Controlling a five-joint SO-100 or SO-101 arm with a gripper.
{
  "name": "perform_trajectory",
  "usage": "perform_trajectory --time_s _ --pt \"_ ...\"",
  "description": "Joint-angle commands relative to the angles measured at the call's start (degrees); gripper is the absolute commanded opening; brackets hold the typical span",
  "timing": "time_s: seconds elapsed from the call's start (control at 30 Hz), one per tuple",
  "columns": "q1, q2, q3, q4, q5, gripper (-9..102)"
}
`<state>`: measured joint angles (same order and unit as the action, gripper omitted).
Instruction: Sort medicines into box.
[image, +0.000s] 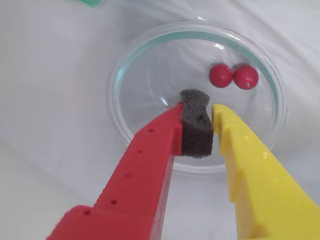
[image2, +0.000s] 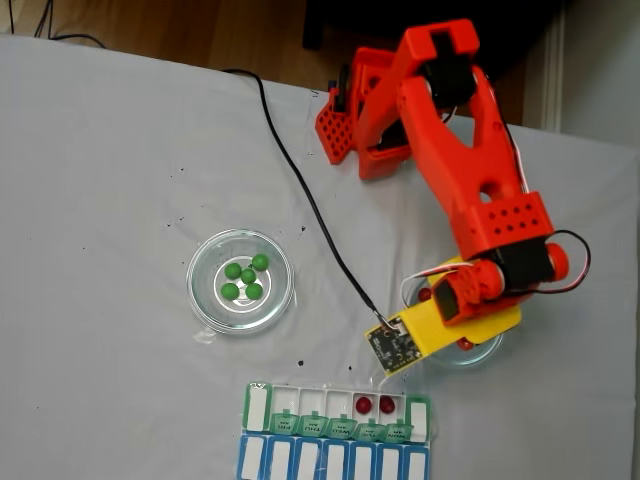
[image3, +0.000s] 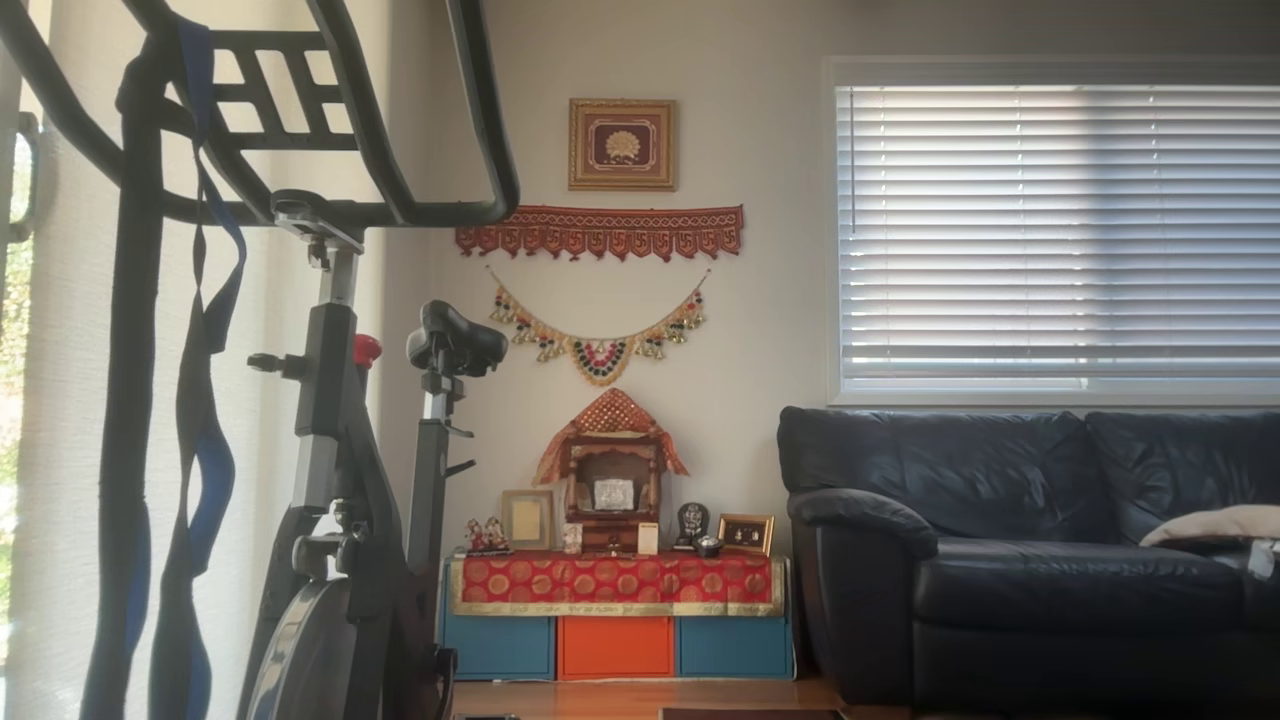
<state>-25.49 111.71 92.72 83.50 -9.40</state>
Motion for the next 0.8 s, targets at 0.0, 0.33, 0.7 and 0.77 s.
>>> perform_trajectory --time_s 0.0,0.33,0.7,0.77 --pt "-1.76 1.23 0.26 -0.88 -0.62 2" --pt "-2.02 -0.97 5.10 -4.48 -2.81 2" --pt "-3.96 0.09 11.43 -9.05 -2.55 8" --pt "-4.13 0.09 12.04 -9.67 -2.46 13"
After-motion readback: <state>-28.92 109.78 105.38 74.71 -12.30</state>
